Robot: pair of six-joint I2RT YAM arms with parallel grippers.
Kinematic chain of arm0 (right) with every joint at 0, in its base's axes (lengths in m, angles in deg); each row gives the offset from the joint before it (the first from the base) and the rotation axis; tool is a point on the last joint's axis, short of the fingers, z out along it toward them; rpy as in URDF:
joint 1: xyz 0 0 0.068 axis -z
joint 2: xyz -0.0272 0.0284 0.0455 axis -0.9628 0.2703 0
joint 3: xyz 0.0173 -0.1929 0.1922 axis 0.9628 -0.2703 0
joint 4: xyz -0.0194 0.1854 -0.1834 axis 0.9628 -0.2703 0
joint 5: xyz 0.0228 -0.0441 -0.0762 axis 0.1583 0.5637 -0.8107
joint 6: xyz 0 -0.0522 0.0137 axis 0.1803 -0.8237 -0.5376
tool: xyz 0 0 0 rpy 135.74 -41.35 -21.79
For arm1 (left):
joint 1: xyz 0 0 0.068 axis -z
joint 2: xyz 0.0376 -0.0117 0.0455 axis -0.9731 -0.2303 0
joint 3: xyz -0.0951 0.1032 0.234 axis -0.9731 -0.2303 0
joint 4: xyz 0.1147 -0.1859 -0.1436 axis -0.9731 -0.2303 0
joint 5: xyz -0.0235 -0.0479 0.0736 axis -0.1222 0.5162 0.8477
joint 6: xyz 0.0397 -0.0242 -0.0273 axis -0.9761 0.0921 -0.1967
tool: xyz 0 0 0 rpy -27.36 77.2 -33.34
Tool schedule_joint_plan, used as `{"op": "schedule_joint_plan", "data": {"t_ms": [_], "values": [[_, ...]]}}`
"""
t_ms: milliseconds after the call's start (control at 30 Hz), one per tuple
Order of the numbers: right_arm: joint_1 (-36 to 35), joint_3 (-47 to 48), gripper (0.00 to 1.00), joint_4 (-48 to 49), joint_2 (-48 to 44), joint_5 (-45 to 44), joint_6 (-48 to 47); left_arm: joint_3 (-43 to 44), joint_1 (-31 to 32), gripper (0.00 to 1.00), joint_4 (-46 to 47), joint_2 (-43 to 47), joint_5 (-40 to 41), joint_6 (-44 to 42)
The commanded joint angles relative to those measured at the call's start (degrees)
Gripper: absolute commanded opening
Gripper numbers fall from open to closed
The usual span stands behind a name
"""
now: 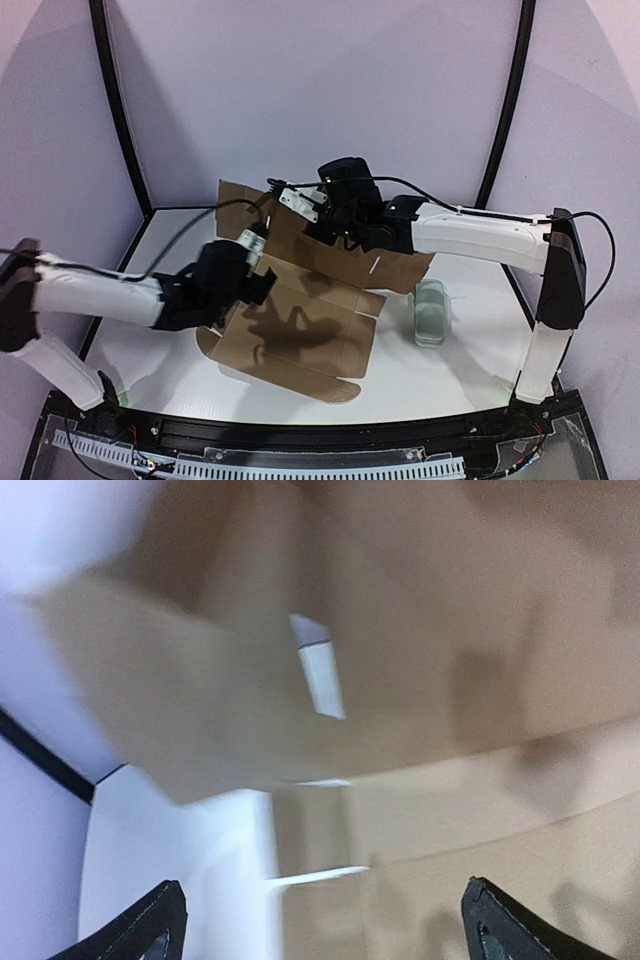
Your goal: Fold the paper box
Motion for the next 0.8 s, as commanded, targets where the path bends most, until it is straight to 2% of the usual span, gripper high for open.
{"op": "schedule_joint_plan", "data": {"t_ms": [0,100,200,267,300,333,400,433,500,600,633,767], "values": [[0.3,-2.1,0.00,2.5,0.8,2.2,-1.7,-7.5,-1.6,0.99,0.1,16.9,-0.5,7.0],[0.3,-2.3,0.00,2.2,1.1,3.2,-2.6,-10.6,-7.2,0.99,-4.2,25.4,-8.2,15.8],[0.3,-2.1,0.00,2.3,1.6,3.2,-3.2,-12.5,-17.6,0.99,-7.6,33.3,-10.0,22.1],[0.3,-1.8,0.00,2.1,1.6,3.5,-2.9,-11.9,-20.6,0.99,-10.3,33.6,-9.7,25.0],[0.3,-1.8,0.00,1.9,1.6,4.2,-2.5,-10.7,-23.8,0.99,-13.4,32.8,-10.3,30.0],[0.3,-1.7,0.00,1.4,1.5,5.5,-2.0,-8.5,-28.0,0.99,-16.8,30.3,-14.8,33.2],[0.3,-1.8,0.00,0.8,1.5,6.6,-1.8,-6.8,-30.7,0.99,-17.1,28.1,-22.0,35.9],[0.3,-1.8,0.00,0.0,1.5,7.5,-2.3,-5.8,-33.4,0.99,-16.5,25.7,-27.9,36.8],[0.3,-2.0,0.00,-2.0,1.7,10.4,-3.8,-4.6,-38.2,0.99,-14.5,20.7,-33.2,38.4],[0.3,-1.4,0.00,-4.4,2.3,12.4,-6.3,-2.1,-42.9,0.99,-14.4,16.4,-36.3,40.7],[0.3,-0.4,0.00,-5.2,2.9,12.4,-6.5,-1.6,-46.3,0.99,-13.7,14.5,-39.1,41.7],[0.3,0.3,0.00,-5.6,3.8,13.0,-6.5,0.2,-50.1,0.99,-8.5,7.7,-47.7,43.5]]}}
